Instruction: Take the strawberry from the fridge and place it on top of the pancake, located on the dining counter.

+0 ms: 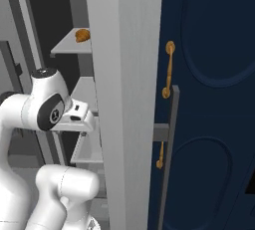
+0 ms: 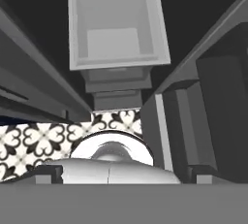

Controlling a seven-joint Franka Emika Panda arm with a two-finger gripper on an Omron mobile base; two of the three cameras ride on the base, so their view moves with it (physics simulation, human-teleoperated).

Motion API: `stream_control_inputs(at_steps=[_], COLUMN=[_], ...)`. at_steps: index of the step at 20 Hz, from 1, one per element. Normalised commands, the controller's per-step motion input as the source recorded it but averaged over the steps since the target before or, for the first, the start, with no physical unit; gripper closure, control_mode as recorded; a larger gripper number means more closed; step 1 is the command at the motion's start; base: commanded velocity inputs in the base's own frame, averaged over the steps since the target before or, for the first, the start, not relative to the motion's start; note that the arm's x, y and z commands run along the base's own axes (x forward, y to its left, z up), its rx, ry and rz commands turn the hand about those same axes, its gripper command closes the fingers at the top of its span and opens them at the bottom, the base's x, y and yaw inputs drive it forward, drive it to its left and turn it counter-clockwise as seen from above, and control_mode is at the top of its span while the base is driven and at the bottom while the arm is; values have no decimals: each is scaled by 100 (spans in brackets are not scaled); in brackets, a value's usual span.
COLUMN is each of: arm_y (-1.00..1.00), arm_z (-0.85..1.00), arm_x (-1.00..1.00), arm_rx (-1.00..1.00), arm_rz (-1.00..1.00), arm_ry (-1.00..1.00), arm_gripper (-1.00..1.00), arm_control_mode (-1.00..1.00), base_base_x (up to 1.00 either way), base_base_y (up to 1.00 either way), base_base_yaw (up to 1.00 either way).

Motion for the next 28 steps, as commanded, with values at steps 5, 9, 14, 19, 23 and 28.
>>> stream_control_inputs(at_steps=[5, 9, 14, 19, 23, 28], arm_y=[15, -20, 6, 0, 1, 3], arm_z=[74, 97, 94, 82, 62, 53], arm_x=[5, 0, 39, 61, 66, 87], arm_rx=[10, 8, 1, 0, 0, 0], arm_rz=[9, 2, -3, -1, -9, -2], arm_ry=[-65, -44, -25, -17, 1, 11], arm_gripper=[-100, -100, -100, -100, -100, -100], arm_control_mode=[-100, -100, -100, -100, -100, -100], base_base_x=[0, 0, 0, 0, 0, 0], base_base_y=[0, 0, 0, 0, 0, 0], base_base_yaw=[0, 0, 0, 0, 0, 0])
